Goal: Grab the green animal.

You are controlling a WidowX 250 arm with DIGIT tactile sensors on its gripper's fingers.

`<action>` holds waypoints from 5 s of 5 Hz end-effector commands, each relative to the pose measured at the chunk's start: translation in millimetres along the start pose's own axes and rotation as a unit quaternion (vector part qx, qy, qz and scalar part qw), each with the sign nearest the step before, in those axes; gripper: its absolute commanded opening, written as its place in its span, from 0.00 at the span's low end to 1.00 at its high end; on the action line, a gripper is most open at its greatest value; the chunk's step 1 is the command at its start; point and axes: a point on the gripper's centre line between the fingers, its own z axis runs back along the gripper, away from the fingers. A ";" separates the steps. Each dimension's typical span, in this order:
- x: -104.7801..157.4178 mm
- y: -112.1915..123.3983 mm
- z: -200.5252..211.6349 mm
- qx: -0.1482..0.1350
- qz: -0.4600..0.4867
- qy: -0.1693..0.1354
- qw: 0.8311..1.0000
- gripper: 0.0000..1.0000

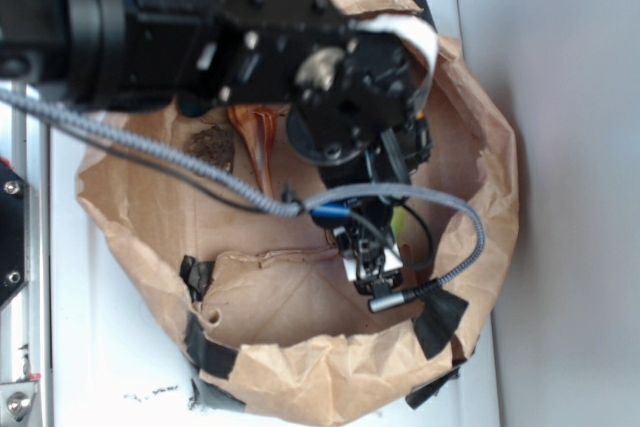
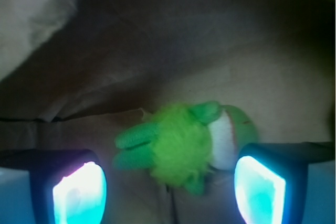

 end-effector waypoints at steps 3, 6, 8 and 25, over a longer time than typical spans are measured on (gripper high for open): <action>59.1 18.9 -33.1 0.029 0.017 -0.032 0.999 0.00; 82.7 25.8 -0.8 -0.028 -0.002 -0.033 0.999 0.00; 31.6 -16.5 29.4 -0.080 -0.023 -0.037 0.996 1.00; -13.0 7.4 13.7 0.083 0.194 0.014 0.977 0.00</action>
